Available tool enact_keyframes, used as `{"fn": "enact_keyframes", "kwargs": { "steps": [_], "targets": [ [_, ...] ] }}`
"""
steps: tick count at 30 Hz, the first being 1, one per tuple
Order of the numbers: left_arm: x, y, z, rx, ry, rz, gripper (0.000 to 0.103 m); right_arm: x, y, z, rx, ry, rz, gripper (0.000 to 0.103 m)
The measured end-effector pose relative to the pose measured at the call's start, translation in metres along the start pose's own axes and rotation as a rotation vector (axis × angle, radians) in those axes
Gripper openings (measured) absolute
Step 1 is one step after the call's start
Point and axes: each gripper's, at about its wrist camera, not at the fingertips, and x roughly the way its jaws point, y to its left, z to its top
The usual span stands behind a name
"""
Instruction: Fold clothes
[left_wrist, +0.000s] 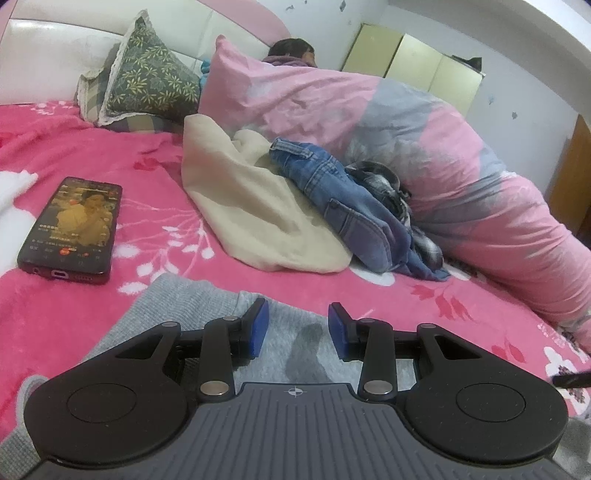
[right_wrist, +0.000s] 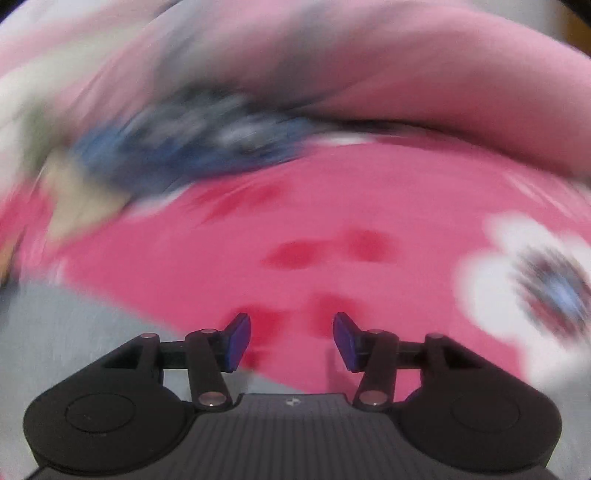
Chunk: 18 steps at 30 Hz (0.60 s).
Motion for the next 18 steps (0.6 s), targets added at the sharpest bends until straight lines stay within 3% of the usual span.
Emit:
{"fn": "enact_keyframes", "kwargs": {
  "steps": [4,10,13,18],
  "targets": [
    [-0.002,0.001,-0.001,-0.005,-0.012,-0.017,0.041,-0.103,-0.066,-0.03,0.328,-0.167,-0.013,0.052],
    [-0.016,-0.008,0.001,0.007,-0.044,-0.012,0.046,-0.23,-0.133,-0.132,0.577,-0.279,-0.175,0.054],
    [-0.035,-0.025,0.002,0.03,-0.066,-0.017,0.047,-0.264,-0.154,-0.179,0.668,-0.289,-0.232,0.054],
    [-0.053,-0.081,0.001,0.149,-0.041,-0.121,0.05,-0.277,-0.168,-0.212,0.669,-0.293,-0.273,0.054]
  ]
}}
